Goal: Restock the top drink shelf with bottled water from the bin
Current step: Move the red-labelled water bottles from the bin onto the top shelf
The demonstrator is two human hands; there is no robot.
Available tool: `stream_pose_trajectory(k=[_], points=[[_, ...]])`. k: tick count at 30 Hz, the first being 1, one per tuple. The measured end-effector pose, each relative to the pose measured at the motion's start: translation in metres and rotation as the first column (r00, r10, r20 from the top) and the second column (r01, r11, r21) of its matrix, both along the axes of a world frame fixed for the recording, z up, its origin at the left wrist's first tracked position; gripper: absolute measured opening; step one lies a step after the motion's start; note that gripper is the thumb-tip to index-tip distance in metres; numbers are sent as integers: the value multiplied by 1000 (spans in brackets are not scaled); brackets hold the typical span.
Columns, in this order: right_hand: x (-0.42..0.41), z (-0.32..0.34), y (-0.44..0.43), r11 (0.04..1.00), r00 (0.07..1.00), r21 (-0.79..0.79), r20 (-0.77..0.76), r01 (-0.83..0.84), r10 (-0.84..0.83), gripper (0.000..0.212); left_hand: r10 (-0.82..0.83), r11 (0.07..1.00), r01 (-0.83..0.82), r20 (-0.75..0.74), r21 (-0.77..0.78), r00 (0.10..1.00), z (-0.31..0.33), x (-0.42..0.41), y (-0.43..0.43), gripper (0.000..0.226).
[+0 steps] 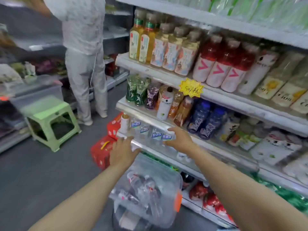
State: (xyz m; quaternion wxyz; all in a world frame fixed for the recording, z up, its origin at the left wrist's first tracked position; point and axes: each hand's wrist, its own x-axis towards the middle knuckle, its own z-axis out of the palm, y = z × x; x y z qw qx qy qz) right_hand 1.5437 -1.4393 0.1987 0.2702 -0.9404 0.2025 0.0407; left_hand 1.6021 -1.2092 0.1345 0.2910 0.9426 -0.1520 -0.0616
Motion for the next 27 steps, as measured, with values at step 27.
stream_pose_trajectory(k=[27], points=[[55, -418, -40, 883, 763, 409, -639, 232, 95, 27, 274, 821, -206, -50, 532, 961, -302, -61, -42, 52]])
